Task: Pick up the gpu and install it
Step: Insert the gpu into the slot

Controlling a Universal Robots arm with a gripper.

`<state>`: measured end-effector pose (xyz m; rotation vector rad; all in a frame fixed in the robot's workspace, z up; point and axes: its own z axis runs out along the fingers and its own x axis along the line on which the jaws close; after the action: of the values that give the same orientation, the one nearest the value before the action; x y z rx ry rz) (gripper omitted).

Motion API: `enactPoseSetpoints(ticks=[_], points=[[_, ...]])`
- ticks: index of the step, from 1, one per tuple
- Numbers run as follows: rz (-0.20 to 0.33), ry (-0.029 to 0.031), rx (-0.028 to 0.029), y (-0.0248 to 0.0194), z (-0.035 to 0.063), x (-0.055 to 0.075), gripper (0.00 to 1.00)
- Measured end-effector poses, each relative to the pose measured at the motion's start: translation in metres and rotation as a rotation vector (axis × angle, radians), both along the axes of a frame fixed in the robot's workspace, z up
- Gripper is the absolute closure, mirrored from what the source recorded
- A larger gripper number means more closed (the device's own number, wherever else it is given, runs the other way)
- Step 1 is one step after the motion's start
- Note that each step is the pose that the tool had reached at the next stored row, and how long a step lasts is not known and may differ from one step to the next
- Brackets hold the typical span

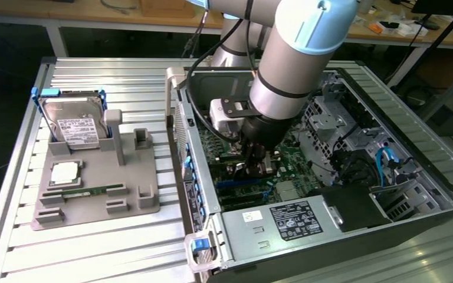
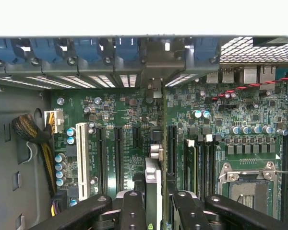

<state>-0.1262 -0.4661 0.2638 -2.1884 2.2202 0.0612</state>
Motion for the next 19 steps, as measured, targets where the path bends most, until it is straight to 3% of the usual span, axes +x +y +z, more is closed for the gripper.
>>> enactPoseSetpoints(ticks=[19], points=[[0.000, -0.0004, -0.0001, 0.0000, -0.0007, -0.0007, 0.73]])
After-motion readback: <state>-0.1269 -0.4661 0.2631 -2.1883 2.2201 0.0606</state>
